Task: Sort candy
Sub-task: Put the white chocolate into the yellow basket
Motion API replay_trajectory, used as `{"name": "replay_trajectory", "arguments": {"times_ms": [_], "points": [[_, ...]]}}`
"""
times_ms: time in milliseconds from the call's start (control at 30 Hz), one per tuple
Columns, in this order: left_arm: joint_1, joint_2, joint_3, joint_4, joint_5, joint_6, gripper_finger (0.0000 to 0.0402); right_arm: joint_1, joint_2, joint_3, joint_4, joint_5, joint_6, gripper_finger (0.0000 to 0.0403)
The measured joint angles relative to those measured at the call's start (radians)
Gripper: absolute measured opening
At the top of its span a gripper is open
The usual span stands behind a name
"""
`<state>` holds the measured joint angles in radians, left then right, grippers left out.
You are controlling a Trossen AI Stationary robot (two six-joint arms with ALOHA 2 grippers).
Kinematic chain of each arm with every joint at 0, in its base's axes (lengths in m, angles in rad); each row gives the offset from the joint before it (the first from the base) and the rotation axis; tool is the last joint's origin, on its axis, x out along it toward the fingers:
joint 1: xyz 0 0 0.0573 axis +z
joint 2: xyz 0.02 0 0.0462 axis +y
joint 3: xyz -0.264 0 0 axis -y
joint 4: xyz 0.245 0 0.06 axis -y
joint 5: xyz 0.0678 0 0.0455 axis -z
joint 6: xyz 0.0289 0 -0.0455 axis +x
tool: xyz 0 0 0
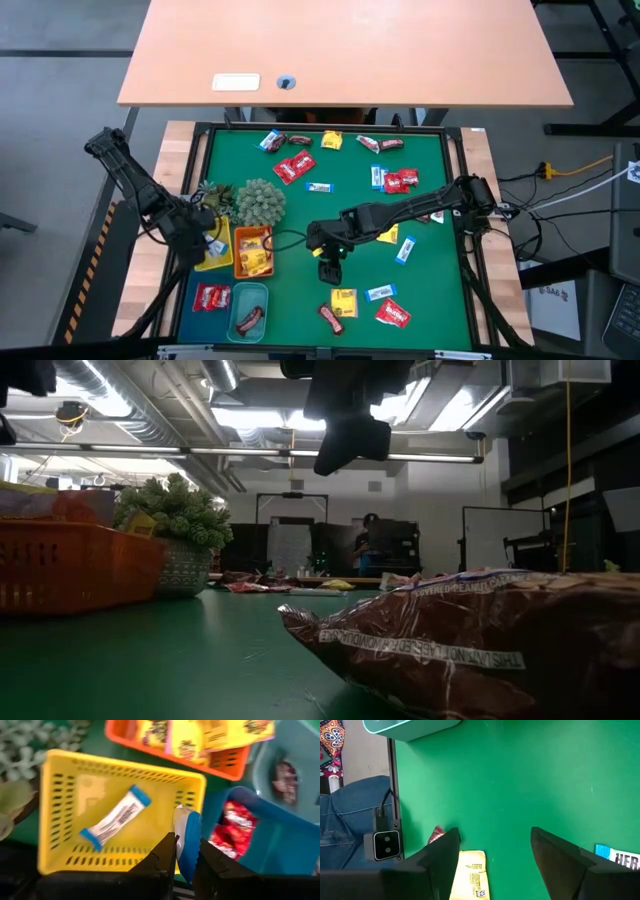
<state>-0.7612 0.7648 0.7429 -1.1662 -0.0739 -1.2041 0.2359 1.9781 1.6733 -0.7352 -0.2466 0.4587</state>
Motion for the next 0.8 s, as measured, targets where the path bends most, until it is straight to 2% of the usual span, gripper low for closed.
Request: {"name": "replay_trajectory", "arguments": {"times_ms": [400,600,800], "points": [[0.000,0.001,0.000,-0.005,-0.019,-0.036,0.0041,0.000,0.000,0.000,0.000,0.005,-0.041,0.0243],[0.000,0.001,0.000,-0.027,-0.019,-0.052,0.0085,0.000,0.000,0.000,0.000,0.036,-0.060,0.0243],[0.000,0.001,0.000,-0.038,-0.020,-0.051,0.0126,0.000,0.000,0.001,-0.037,0.067,-0.250,0.0243]]}}
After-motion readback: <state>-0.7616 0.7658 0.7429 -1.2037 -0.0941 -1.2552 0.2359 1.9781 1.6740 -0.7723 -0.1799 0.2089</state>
